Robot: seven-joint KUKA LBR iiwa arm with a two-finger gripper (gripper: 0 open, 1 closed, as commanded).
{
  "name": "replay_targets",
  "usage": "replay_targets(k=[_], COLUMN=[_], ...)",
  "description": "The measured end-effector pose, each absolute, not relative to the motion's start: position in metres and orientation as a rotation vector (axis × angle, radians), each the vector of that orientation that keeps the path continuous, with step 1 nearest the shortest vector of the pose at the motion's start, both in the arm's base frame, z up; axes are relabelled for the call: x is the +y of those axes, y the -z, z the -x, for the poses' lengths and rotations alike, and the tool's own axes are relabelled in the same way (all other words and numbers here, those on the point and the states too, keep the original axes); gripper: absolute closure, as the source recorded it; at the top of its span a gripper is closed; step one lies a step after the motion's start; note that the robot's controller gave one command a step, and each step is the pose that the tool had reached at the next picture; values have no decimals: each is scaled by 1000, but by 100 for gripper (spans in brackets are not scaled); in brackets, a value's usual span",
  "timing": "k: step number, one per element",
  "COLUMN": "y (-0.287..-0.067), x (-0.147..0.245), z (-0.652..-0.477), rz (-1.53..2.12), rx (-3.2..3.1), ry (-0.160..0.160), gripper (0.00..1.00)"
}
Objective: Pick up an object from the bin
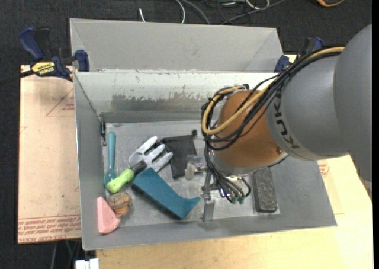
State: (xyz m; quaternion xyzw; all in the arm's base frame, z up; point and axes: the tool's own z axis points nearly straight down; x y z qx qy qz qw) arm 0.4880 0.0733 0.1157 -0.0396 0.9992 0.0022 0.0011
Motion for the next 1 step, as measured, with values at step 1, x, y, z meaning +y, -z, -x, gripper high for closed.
replay_targets(k=[1], y=[-125], x=[111], z=[-482], rz=[126], rx=[3137], ry=[-7], gripper=[0])
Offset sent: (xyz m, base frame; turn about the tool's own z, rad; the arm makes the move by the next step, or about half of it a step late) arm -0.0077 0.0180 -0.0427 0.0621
